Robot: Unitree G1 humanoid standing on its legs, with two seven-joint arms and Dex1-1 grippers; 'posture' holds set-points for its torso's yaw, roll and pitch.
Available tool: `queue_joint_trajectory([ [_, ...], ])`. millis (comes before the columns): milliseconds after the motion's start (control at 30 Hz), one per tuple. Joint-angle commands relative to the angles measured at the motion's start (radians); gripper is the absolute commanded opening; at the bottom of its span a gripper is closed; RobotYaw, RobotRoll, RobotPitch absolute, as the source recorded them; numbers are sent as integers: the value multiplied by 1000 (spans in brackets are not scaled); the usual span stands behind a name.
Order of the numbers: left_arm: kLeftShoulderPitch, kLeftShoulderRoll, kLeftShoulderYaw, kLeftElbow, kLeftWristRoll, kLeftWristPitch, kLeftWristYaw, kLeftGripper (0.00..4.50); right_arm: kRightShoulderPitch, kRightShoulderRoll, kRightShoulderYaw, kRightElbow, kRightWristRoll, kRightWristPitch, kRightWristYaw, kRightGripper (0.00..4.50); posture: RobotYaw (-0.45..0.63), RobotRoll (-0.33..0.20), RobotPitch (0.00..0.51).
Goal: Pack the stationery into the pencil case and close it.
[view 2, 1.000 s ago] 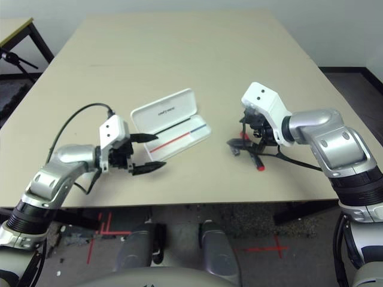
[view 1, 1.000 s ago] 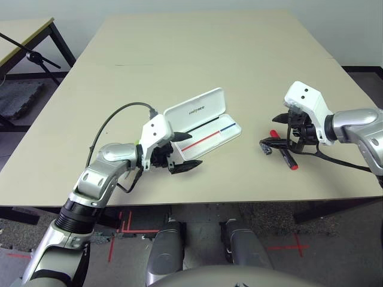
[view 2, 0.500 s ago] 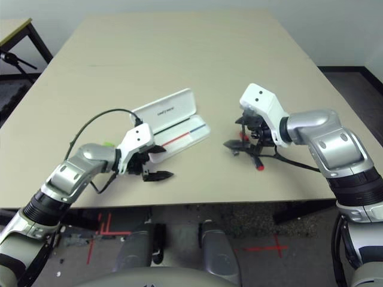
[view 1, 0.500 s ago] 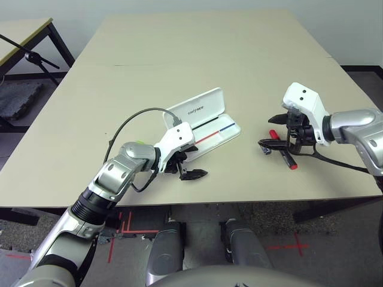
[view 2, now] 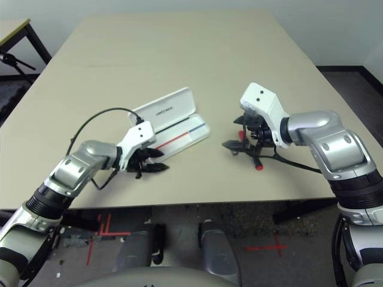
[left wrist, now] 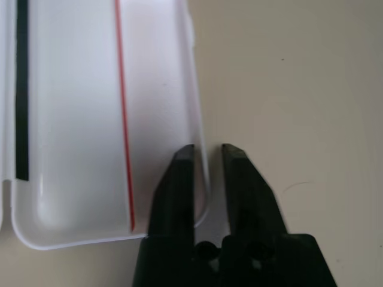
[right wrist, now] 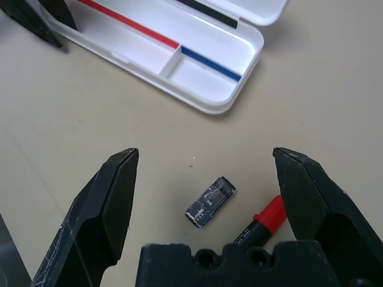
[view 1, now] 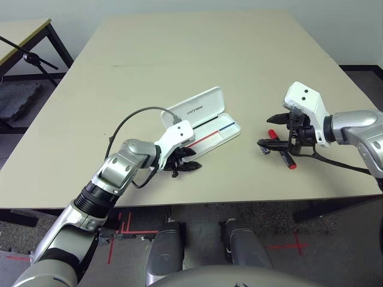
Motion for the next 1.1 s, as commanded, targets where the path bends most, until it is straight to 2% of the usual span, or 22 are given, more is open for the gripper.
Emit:
queue_joint_trajectory([
  [33, 6, 16, -33, 48, 17, 20, -27, 39, 9, 9, -21, -18, 14, -10, -6, 4500, -25, 0, 94],
  [233, -7, 53, -27, 45, 36, -63, -70, 39, 13, 8, -21, -19, 19, -15, -7, 4500, -26, 0, 95],
  [367, 24, 139, -39, -32, 56, -210, -155, 39, 30, -7, -23, -16, 22, -36, 12, 4500, -23, 0, 98],
  [600, 106, 218, -20, -36, 81, -438, -239, 39, 31, -5, -38, 18, 24, -71, 21, 4500, -20, 0, 100],
  [833, 141, 224, 4, 21, 104, -599, -259, 39, 32, 5, -31, 43, 17, -90, 26, 4500, -4, 0, 100],
  [1100, 134, 225, 13, 123, 134, -713, -266, 39, 19, 13, -21, 75, 6, -108, 32, 4500, 6, 0, 101],
])
